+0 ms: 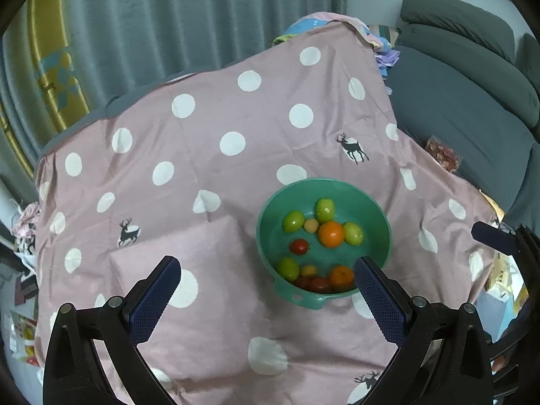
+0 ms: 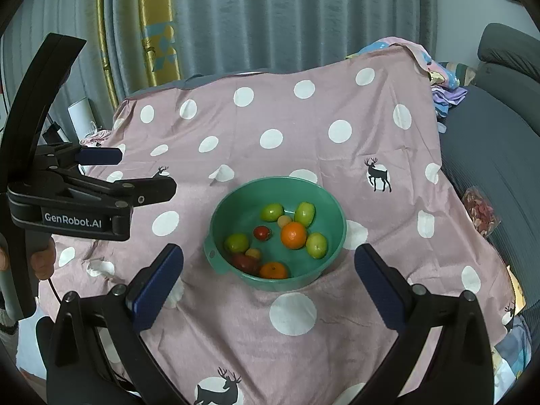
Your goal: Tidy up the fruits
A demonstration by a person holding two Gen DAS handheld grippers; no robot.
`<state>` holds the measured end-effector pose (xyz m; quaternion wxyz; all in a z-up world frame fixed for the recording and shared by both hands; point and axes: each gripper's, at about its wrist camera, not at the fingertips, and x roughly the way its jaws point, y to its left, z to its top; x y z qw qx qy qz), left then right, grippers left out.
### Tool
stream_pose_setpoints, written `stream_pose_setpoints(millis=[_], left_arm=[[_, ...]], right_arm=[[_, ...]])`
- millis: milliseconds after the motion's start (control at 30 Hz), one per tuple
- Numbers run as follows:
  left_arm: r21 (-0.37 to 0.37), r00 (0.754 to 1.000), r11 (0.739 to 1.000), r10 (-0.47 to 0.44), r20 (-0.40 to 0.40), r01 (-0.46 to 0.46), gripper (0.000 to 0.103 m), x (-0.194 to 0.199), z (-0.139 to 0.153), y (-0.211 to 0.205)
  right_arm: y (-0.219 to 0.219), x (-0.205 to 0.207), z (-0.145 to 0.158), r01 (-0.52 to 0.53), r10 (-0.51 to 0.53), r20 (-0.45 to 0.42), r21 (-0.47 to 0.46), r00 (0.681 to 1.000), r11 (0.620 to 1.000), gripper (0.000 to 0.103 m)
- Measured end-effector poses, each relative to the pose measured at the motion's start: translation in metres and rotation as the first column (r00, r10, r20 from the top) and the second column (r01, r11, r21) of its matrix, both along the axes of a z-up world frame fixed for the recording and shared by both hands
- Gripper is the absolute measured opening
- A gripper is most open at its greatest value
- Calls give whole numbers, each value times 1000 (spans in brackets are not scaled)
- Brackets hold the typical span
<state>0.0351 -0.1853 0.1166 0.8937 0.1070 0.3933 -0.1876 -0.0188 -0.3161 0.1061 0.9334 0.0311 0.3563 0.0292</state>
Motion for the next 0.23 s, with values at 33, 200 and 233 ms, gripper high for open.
stream_pose_setpoints(millis=[33,200,233], left_arm=[[-1,1000,1000,1,1,-1,102,0,0,1],[-12,1000,1000,-4,9,4,102,1,3,1],[-11,1000,1000,-8,11,8,102,1,3,1]], right_arm=[[0,1,0,0,0,0,-1,1000,1000,102],[1,3,2,-1,1,1,-4,1000,1000,102],[1,3,2,-1,1,2,-4,1000,1000,102]])
